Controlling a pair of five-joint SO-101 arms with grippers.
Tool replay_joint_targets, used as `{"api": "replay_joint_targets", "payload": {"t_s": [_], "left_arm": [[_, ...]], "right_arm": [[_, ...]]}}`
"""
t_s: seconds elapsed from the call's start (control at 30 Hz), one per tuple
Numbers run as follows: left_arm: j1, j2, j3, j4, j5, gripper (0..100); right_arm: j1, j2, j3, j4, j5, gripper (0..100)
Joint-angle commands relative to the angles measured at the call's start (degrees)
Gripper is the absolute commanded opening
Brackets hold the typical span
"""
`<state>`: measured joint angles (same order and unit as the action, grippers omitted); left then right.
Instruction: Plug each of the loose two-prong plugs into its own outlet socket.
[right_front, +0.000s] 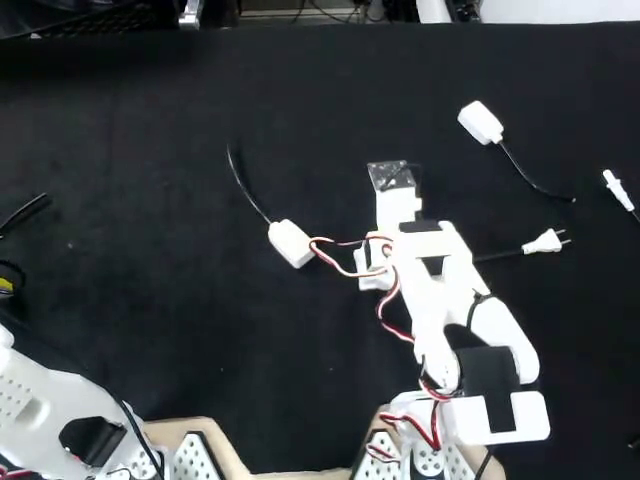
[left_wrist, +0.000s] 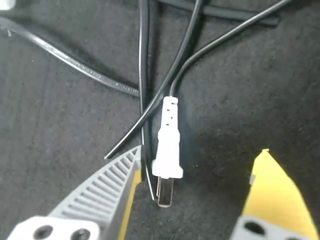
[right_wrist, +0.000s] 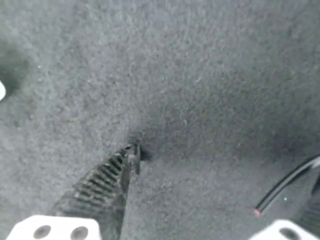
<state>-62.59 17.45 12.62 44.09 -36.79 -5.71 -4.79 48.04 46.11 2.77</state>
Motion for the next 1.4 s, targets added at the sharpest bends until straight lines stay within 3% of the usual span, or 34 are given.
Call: {"api": "replay_joint_targets", "payload": {"t_s": [0.0, 0.1, 0.27, 0.37, 0.53, 0.8, 1.07, 1.37], "left_arm": [[0.48, -0.88, -3.47, -0.88, -0.53, 34], [0.48, -0.88, -3.47, -0.79, -0.53, 29], [0.66, -0.53, -3.47, -0.97, -0.62, 9], [0.48, -0.44, -3.30, -0.97, -4.75, 3], [-0.31, -0.53, -2.59, -0.70, -9.85, 3], [1.71, -2.37, -3.47, 1.05, -5.71, 3], [11.91, -17.93, -3.30, 14.95, -5.27, 3], [19.03, -35.87, -2.86, 16.79, -5.27, 3]], "right_arm": [[-1.14, -1.54, -0.40, -1.49, 0.35, 50.5], [-1.14, -1.54, -0.40, -1.49, 0.35, 50.5], [-1.14, -1.54, -0.40, -1.49, 0.35, 50.5], [-1.14, -1.54, -0.40, -1.49, 0.35, 50.5], [-1.14, -1.54, -0.40, -1.49, 0.35, 50.5], [-1.14, -1.54, -0.40, -1.49, 0.35, 50.5], [-1.14, -1.54, -0.40, -1.49, 0.35, 50.5], [-1.14, -1.54, -0.40, -1.49, 0.35, 50.5]]}}
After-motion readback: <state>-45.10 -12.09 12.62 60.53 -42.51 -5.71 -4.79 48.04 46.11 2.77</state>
